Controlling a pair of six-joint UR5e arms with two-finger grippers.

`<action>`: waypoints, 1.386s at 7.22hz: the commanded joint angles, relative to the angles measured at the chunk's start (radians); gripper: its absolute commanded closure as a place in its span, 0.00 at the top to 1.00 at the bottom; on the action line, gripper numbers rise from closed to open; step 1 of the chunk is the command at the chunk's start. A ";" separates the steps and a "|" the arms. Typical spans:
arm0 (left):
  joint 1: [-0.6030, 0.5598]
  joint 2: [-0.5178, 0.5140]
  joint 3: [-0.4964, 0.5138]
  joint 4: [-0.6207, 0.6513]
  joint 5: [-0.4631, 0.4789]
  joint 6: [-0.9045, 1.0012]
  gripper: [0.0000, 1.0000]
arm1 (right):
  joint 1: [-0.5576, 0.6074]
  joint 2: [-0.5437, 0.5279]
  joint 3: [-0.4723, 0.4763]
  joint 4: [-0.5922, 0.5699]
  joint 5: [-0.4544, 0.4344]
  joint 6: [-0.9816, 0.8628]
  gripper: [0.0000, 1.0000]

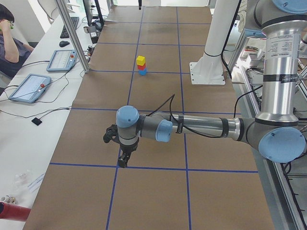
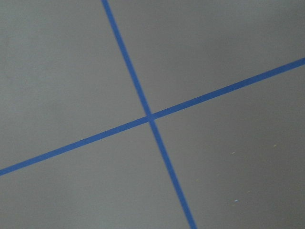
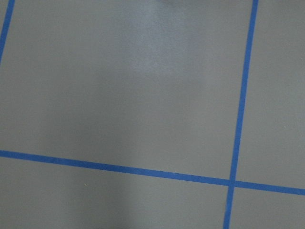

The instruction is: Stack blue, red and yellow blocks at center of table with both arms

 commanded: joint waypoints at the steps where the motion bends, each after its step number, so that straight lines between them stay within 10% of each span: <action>1: -0.017 -0.030 0.047 -0.009 0.012 -0.006 1.00 | 0.076 -0.028 -0.018 -0.011 0.057 -0.040 1.00; 10: -0.002 -0.038 0.038 -0.027 0.005 -0.190 1.00 | 0.093 -0.130 -0.058 0.003 0.167 -0.049 1.00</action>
